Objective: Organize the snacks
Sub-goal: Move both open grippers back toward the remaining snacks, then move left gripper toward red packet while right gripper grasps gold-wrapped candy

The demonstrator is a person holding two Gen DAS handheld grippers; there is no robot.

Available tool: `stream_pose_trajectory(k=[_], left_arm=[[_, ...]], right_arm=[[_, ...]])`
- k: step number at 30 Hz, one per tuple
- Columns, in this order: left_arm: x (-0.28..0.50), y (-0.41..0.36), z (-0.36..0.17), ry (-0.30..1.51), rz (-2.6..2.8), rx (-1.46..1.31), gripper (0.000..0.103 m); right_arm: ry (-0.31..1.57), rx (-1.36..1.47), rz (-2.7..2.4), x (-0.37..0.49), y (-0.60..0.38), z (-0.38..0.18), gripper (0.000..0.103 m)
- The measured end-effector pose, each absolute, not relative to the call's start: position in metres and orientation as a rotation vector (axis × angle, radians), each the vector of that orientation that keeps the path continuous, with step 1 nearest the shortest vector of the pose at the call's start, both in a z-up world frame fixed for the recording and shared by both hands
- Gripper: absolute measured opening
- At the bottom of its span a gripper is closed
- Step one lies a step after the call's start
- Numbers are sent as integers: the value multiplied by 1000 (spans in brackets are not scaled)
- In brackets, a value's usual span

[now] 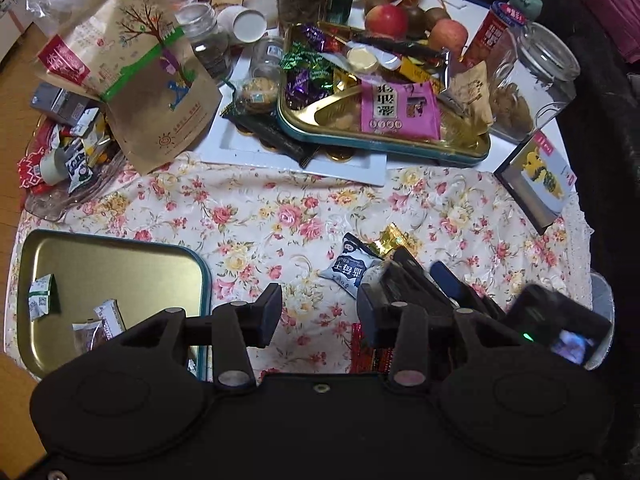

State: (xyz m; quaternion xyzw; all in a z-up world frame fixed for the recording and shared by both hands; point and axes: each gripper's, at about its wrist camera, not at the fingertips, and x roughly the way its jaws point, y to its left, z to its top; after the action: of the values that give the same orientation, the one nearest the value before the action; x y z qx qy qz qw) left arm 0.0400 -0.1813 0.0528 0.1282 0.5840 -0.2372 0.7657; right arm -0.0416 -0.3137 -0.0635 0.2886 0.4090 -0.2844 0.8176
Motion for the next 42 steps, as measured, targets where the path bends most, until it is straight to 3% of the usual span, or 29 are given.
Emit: stream_pose_trajectory(k=[8,15,21,25,34,42], left_arm=[[40,-173,66,1222,-543,270,48],[42,-172,62,1235,-537,269,48],[37,-174,61,1232,-557,285,48],[40,-173,63,1235,-569,272,48],[74,-142,69,1253,-532,149,48],[103,-110,60,1325,-433,11,48]], right_arm=[[869,574,-621,4,-303,-72,43],[1000,538,-664,14,-301,-90,42],[1108,470,-676,-7,-305,-99,26],[1154,458,-671,-28,-313,-97,26],[999,661,-646,-38,-344,-64,26],[1033,668,-623,-13,-345,-68,28]])
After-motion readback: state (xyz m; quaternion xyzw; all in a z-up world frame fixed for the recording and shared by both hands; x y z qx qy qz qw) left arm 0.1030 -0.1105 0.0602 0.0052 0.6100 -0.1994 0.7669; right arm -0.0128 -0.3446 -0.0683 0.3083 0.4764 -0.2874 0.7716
